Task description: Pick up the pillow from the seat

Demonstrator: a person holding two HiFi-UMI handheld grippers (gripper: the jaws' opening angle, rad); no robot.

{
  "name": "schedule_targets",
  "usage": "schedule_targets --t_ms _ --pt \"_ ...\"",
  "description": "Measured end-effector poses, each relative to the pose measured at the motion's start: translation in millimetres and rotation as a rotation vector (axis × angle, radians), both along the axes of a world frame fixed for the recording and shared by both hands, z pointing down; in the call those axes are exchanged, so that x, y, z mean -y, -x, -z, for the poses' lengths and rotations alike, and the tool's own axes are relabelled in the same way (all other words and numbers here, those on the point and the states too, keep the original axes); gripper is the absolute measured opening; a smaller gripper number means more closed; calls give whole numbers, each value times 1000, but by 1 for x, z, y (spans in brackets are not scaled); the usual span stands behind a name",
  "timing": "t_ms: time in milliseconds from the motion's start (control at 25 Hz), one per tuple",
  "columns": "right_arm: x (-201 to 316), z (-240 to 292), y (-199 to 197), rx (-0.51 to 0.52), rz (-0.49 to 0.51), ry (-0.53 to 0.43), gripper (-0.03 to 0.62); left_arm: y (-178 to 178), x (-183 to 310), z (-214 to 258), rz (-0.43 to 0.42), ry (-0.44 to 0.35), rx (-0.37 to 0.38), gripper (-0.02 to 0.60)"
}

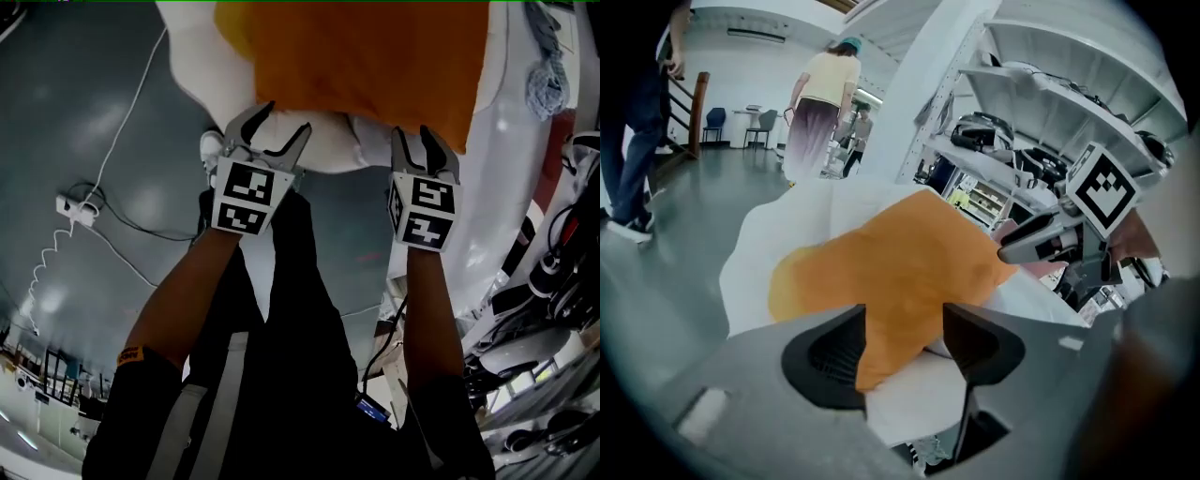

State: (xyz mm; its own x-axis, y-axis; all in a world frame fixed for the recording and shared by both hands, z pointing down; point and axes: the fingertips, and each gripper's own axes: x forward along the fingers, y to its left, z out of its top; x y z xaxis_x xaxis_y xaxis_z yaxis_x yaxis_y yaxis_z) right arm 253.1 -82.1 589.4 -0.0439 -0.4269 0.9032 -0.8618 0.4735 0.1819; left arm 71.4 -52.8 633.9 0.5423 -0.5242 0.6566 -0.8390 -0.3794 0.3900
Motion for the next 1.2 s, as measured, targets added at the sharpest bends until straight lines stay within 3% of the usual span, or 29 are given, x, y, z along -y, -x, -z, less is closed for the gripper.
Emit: schedule_targets --t_ms 560,1200 --pt "21 -78 -8 -133 97 98 222 -15 24 -105 -14 95 19 280" --pt "27 -126 -25 -323 193 150 255 -55 28 -170 -223 68 119 330"
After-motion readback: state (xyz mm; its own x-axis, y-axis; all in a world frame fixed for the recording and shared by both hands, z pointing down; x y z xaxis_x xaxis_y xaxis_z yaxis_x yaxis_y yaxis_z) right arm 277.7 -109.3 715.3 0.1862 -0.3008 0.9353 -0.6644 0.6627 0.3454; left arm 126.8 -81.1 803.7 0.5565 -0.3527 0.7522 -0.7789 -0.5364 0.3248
